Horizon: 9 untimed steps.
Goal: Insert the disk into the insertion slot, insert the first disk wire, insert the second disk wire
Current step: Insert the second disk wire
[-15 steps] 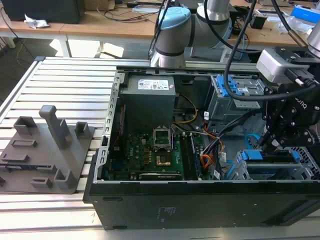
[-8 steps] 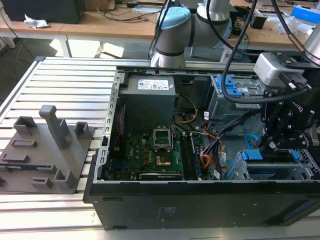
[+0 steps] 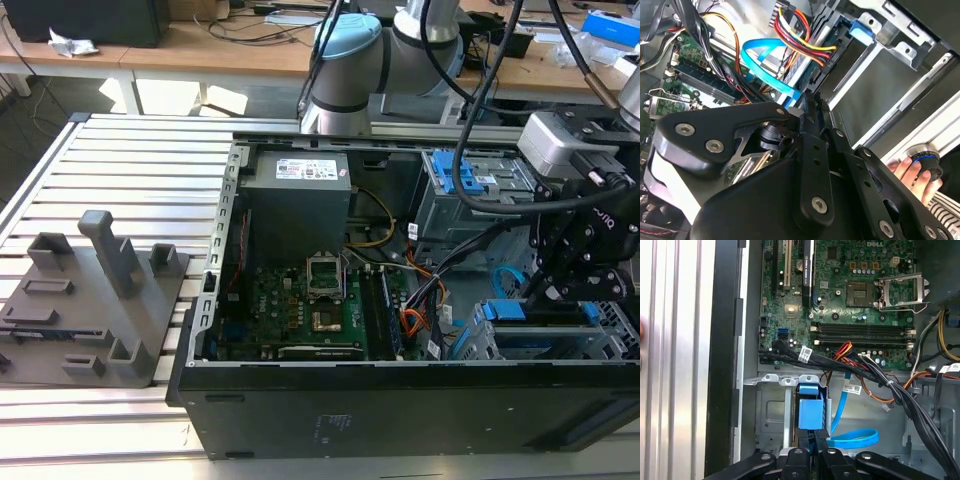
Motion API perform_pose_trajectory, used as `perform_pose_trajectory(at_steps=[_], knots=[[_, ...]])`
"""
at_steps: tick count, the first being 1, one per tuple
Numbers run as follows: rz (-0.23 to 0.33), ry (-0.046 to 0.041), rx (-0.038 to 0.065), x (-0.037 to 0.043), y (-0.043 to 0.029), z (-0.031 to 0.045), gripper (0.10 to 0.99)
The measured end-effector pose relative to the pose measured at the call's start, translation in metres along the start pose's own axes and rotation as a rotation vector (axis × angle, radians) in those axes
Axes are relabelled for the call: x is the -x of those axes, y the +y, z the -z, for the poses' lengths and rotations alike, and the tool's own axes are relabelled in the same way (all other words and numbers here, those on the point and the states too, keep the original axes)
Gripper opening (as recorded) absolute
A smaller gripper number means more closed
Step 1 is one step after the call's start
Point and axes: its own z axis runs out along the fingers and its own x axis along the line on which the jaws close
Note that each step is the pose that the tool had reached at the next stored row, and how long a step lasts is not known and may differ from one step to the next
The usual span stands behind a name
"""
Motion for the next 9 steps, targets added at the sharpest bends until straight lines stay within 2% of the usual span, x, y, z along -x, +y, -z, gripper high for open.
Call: perform_pose_trajectory(at_steps=[2, 6, 9], knots=[[0.0, -0.0002, 0.0, 0.0026, -0.0047, -0.0009, 0.161], [0.0, -0.0005, 0.0, 0.0072, -0.0093, -0.0024, 0.161], [0.0, -0.0002, 0.001, 0.0079, -0.0114, -0.0036, 0.161]])
